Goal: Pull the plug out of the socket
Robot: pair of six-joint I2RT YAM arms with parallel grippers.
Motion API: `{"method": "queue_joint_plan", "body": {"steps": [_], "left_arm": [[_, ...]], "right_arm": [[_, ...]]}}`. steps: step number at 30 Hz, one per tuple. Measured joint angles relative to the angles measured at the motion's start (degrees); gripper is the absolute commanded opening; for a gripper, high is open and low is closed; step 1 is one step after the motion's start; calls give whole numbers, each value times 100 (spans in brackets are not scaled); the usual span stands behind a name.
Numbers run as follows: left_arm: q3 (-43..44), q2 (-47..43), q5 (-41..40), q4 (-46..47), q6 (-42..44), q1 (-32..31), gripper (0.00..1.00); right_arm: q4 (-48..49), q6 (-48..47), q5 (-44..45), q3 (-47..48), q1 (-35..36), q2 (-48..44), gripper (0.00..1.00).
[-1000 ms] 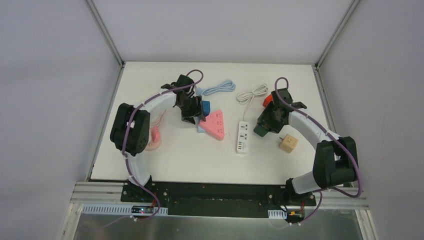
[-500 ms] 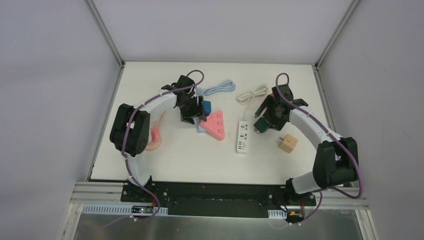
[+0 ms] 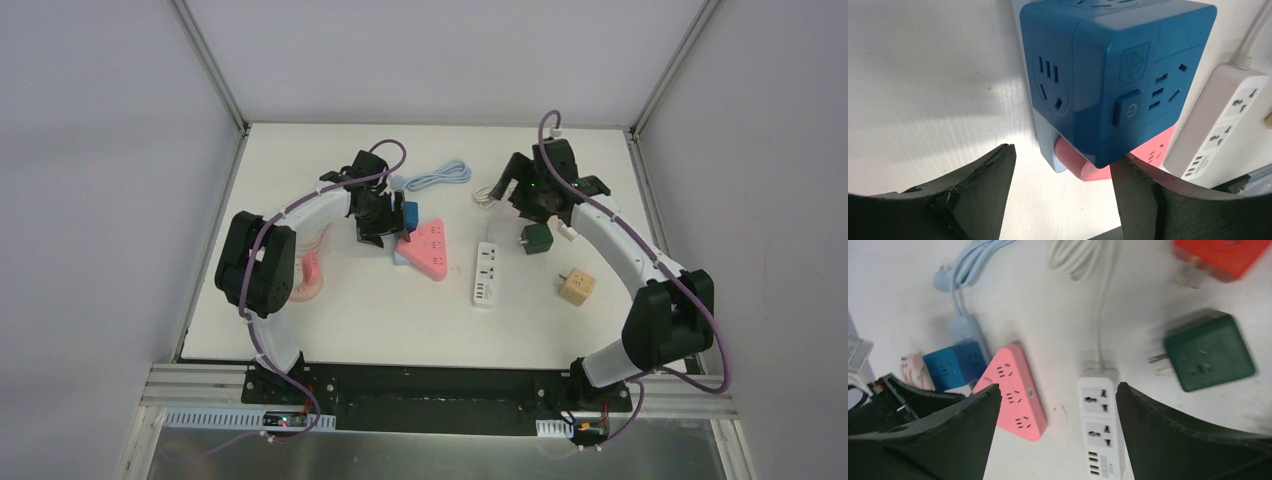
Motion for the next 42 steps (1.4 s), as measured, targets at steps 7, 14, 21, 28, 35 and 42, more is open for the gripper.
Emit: {"method": "queue_joint_plan", "body": {"steps": [7,14,21,28,35,42], "left_arm": [[-162,-234,-146,216,-2,15,73],[-374,-501,-79,398,-33,131,71],[-446,-605,61,446,-109,361,60],[-662,-605,483,599,-372,551,51],[-831,-511,968,997,-704,614,41],[-846,-72,1110,1320,-911,614,31]], "right_arm": [[511,-162,-597,811,896,1043,88],[798,-160,-1008,1508,1556,2166,88],[809,-188,-1237,2009,1823,2669,89],[820,-315,-1248,2345,1980,2990,89],[719,-409,-1043,2651,2159,3388,80],[577,-398,-881,2894,2177,3657,56]]}}
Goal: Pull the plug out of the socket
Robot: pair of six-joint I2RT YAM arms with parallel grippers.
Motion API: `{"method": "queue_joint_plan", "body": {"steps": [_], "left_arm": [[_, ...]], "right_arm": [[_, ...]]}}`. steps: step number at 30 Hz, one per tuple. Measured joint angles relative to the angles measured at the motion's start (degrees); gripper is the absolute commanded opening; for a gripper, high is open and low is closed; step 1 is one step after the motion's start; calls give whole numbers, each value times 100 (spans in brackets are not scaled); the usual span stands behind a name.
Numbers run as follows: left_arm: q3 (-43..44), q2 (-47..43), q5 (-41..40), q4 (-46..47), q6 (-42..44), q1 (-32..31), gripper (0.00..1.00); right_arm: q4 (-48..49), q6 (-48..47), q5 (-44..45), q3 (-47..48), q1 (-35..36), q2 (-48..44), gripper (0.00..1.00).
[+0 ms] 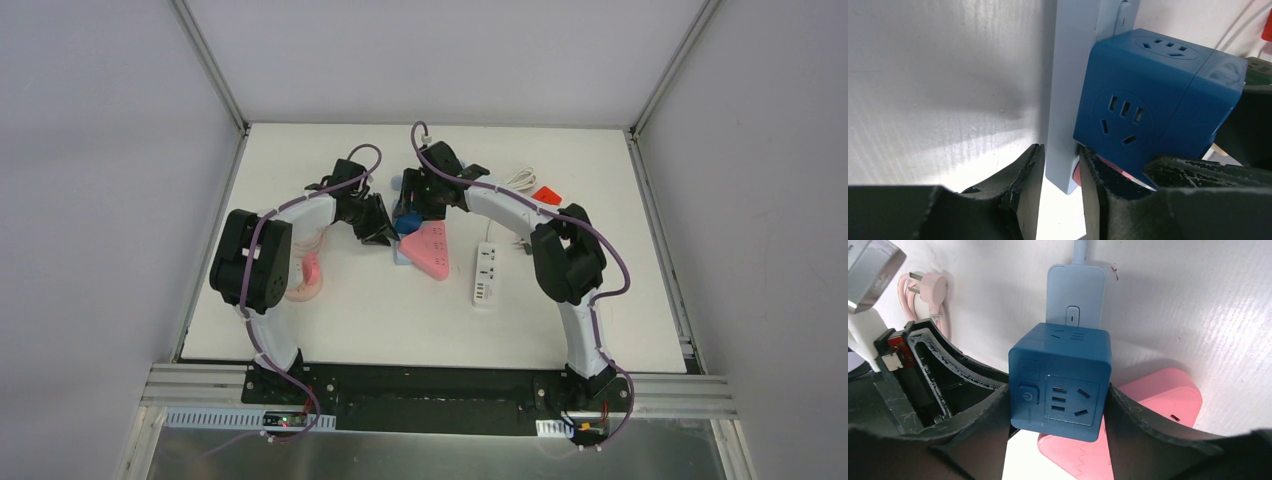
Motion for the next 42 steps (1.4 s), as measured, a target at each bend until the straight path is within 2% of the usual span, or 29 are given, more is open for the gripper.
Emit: {"method": "queue_joint_plan", "body": {"steps": [7,13,14,18,19,21,28,30,36,37,42], "left_arm": [[-48,109,125,247,-131,2,24],[-280,109,157,570,-254,4,20],[-310,109,166,616,-273,4,19],[-400,109,173,745,-317,7,19],[-407,109,168,752,-317,7,19],[-415,109,160,752,-315,7,19],[-426,109,142,737,-315,31,17],[-426,109,138,737,-315,31,16],[-426,111,87,684,-313,31,13],[-426,111,63,660,-310,31,12],[-339,170,28,529,-310,31,11]], "right_arm": [[-85,28,186,61,15,4,25],[-317,37,426,223,83,44,16],[-363,35,468,254,98,52,19],[-616,13,785,503,205,157,54],[-673,2,866,566,236,192,58],[-807,-7,1021,723,295,273,61],[-979,-15,1261,927,387,376,61],[-994,-15,1279,946,396,387,54],[-1056,-28,1403,1021,452,417,4],[-1067,-31,1429,1036,463,417,0],[-1147,-13,1475,1113,487,433,0]]}}
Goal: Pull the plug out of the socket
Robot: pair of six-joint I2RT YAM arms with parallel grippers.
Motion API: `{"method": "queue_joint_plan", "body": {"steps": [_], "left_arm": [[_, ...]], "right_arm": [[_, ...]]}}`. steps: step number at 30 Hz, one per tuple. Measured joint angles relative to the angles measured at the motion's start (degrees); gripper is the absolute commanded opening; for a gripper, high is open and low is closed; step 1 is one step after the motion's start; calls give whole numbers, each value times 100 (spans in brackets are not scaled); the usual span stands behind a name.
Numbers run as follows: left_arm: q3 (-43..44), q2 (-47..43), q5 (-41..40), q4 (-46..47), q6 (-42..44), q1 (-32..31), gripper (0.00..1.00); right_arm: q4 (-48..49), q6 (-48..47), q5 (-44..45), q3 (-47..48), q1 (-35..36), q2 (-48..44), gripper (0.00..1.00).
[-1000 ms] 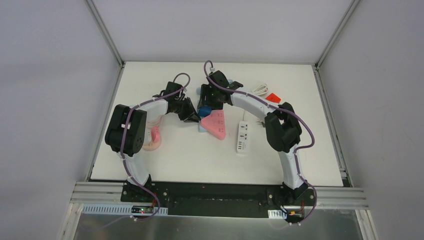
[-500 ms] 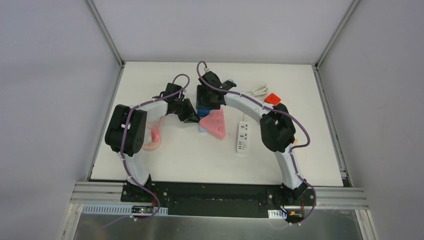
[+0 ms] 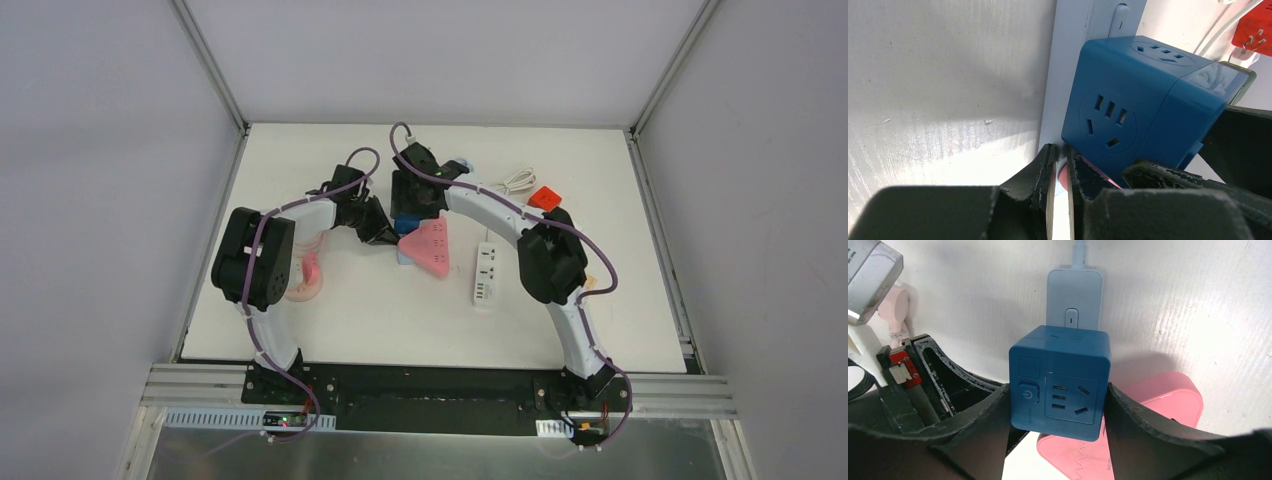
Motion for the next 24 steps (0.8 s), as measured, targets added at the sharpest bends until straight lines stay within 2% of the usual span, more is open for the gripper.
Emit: {"method": "queue_joint_plan", "body": {"steps": [12,24], "left_arm": [[140,52,2,-219,4,0,10],[140,55,61,-365,13,39,10]], "right_arm": [[-61,68,-654,24,-210,26,0],[334,-334,511,-264,289,-162,0]]}}
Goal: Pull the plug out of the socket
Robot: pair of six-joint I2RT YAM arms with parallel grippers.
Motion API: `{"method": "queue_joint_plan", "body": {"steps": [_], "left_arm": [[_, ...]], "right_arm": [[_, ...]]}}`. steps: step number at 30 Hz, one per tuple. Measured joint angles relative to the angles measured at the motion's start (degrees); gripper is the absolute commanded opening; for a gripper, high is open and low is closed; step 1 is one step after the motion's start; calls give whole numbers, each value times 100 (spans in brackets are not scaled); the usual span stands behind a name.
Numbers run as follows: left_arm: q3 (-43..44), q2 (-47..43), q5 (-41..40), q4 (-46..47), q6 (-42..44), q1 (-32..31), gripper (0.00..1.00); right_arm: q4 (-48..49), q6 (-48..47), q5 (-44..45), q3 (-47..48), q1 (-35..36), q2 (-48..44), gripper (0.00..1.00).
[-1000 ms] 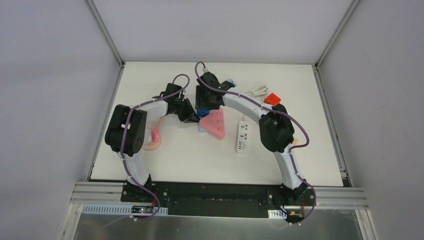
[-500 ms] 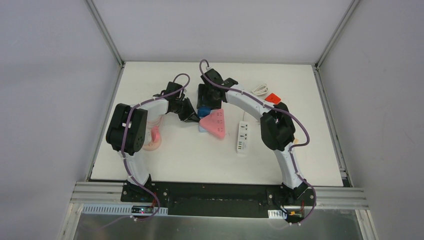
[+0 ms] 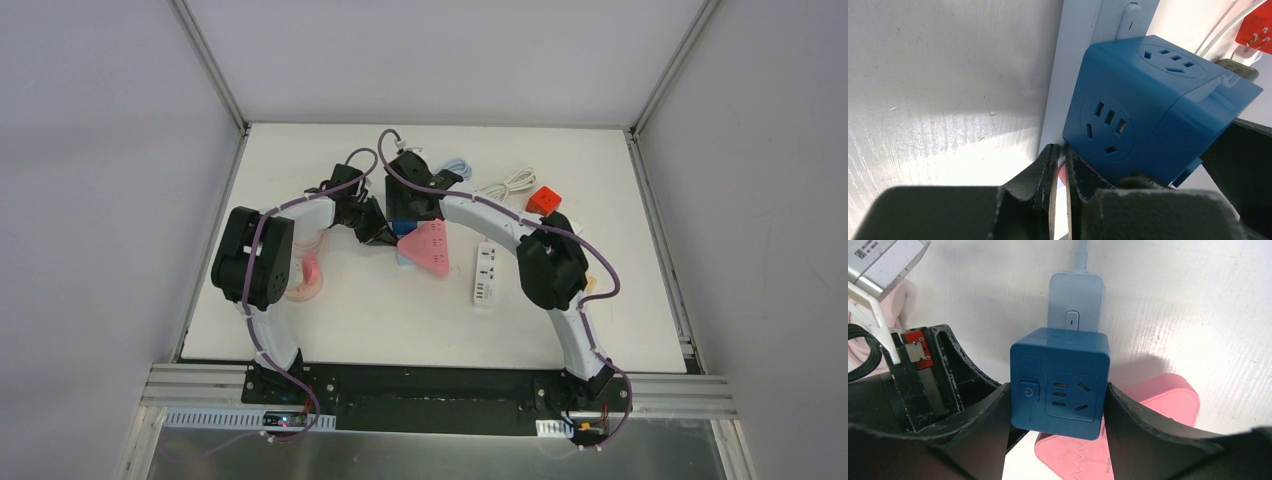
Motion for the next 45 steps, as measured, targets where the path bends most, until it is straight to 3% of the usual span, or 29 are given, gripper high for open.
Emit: {"method": "queue_joint_plan", "body": {"steps": [5,15,29,40,45], "left_arm": [[0,0,70,-13,2,7,10],[0,33,267,-9,13,-7,11],[94,184,448,-164,111,9,10],[184,232,551,-258,125,-2,10],[240,275,568,-254,136,-7,10]], "right_arm": [[-81,24,79,-7,17,-59,0],[-450,496,-1008,-4,-444,-98,0],[-951,153,645,619,181,214,0],[-1357,275,-341,844,-229,214,0],[-1325,267,-295,793,-258,214,0]]}}
